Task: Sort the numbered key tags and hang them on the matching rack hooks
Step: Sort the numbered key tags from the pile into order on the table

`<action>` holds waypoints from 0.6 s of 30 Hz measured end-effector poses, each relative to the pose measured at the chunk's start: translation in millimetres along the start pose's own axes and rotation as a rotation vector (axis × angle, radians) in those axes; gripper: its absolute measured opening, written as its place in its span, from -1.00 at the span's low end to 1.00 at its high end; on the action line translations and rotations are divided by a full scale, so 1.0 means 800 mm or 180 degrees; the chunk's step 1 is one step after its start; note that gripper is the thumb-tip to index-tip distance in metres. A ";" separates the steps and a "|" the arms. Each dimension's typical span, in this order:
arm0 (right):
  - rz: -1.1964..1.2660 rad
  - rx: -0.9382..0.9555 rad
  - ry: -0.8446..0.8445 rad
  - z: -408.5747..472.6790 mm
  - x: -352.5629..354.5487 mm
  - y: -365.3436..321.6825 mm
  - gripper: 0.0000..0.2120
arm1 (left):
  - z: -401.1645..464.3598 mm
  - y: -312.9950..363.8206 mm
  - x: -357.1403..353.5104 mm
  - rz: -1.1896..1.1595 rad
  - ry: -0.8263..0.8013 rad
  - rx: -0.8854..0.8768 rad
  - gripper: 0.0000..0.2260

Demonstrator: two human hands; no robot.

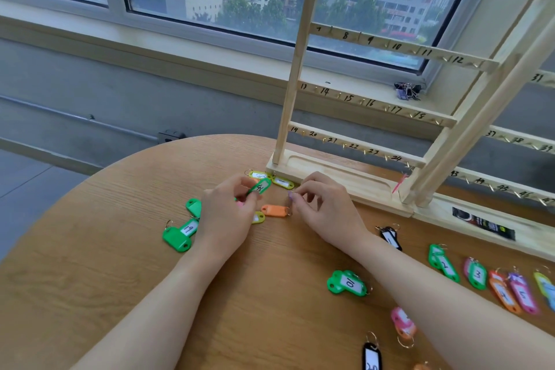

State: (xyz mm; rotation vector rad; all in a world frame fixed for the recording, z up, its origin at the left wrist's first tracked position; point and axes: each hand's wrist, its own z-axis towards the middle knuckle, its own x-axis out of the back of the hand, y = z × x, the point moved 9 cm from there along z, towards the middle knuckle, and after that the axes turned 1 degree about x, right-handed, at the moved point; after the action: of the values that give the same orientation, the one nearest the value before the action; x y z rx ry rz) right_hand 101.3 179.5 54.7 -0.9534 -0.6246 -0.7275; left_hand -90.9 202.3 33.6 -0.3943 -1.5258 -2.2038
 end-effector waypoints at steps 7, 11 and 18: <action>0.1324 -0.1030 0.0264 -0.070 0.085 0.015 -0.86 | -0.027 0.040 -0.017 -0.0592 -0.0612 0.0018 -0.94; 0.1883 -0.1312 0.0293 -0.136 0.135 0.011 -0.80 | -0.057 0.101 -0.016 -0.0580 -0.0990 -0.0344 -0.96; 0.1249 -0.1642 0.0520 -0.258 0.244 0.003 -0.82 | -0.156 0.217 -0.055 -0.0794 -0.1804 -0.0846 -0.83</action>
State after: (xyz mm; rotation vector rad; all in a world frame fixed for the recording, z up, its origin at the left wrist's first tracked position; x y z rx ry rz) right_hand 253.5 -54.5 107.8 -1.4249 -0.0894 -0.6126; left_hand 34.9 41.2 109.8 -1.0359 -1.6164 -2.6524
